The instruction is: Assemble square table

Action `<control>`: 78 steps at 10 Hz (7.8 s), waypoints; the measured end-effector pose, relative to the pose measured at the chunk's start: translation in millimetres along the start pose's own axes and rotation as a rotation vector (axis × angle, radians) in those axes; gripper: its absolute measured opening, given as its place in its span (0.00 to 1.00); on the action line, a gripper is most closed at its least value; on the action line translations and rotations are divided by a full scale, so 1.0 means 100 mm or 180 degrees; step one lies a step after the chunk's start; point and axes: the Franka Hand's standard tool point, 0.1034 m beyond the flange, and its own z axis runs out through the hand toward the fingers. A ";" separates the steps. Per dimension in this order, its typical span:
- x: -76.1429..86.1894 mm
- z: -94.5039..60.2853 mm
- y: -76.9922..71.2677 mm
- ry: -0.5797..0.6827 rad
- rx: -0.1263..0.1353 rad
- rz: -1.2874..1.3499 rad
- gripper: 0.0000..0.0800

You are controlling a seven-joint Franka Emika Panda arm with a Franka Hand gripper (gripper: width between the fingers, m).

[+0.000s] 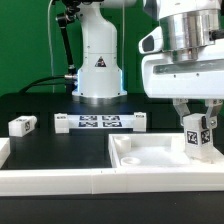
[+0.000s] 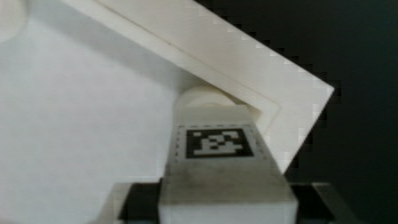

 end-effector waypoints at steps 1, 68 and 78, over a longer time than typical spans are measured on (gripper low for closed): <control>-0.02 0.01 0.00 -0.0005 -0.0006 0.0373 0.36; -0.04 0.03 -0.06 -0.0085 -0.0294 -0.3716 0.36; -0.03 0.03 -0.04 0.0022 -0.0210 -0.0657 0.36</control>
Offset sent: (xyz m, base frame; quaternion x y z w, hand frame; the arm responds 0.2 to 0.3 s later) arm -0.0009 -0.0009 -0.0033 -0.0069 -0.0012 0.1201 0.9927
